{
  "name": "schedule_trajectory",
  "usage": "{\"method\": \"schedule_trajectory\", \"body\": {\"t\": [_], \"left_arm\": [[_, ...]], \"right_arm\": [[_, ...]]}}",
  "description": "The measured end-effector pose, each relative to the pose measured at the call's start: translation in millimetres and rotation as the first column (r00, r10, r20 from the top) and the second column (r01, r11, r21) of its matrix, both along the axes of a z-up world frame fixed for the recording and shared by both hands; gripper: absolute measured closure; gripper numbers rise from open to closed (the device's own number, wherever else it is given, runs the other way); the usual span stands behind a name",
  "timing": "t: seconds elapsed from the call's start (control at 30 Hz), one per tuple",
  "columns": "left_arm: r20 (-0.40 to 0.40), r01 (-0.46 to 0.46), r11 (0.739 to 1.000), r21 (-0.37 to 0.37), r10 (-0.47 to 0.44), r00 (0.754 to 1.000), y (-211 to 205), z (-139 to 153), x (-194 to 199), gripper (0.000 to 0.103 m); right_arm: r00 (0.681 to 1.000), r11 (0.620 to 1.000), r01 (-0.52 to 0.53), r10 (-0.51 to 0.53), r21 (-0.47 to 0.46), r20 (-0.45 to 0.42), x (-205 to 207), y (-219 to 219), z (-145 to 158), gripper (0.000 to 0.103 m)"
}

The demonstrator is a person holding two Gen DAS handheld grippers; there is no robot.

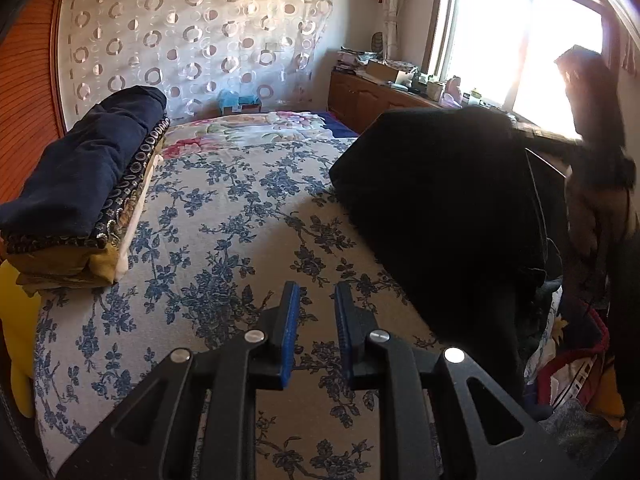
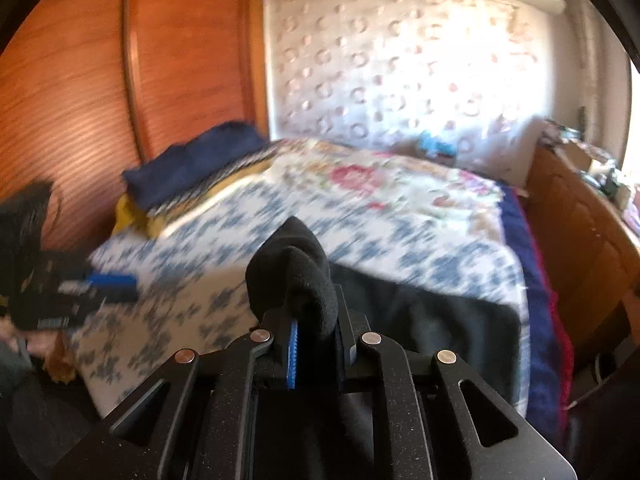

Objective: Fold small clothes

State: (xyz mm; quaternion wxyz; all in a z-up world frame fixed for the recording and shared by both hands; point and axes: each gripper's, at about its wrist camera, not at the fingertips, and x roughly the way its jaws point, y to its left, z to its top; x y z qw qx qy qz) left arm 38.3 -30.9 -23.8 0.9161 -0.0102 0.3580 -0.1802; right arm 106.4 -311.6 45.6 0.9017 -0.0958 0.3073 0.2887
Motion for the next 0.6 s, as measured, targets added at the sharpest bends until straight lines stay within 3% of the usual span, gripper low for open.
{"method": "schedule_trajectory", "body": {"t": [0.13, 0.27, 0.37, 0.4, 0.43, 0.6], "left_arm": [[0.001, 0.003, 1.000, -0.003, -0.003, 1.000, -2, 0, -1, 0.087], [-0.003, 0.011, 1.000, -0.004, -0.011, 1.000, -5, -1, 0, 0.087], [-0.003, 0.020, 1.000, 0.000, -0.020, 1.000, -11, -2, -1, 0.087], [-0.003, 0.024, 1.000, 0.001, -0.024, 1.000, -13, -2, -2, 0.087], [-0.003, 0.028, 1.000, 0.002, -0.028, 1.000, -15, -2, -2, 0.087], [0.003, 0.046, 0.999, 0.004, -0.046, 0.999, -27, -3, -3, 0.087]], "right_arm": [[0.995, 0.995, 0.102, -0.102, 0.011, -0.004, 35, -34, 17, 0.093], [0.963, 0.962, 0.269, -0.270, -0.035, -0.018, 73, -69, 8, 0.092], [0.915, 0.908, 0.391, -0.401, -0.152, -0.044, 102, -88, -14, 0.074], [0.905, 0.897, 0.412, -0.423, -0.164, -0.043, 104, -92, -16, 0.059], [0.899, 0.892, 0.423, -0.435, -0.157, -0.048, 103, -97, -18, 0.050], [0.926, 0.925, 0.365, -0.372, -0.105, -0.061, 60, -109, -20, 0.050]]}}
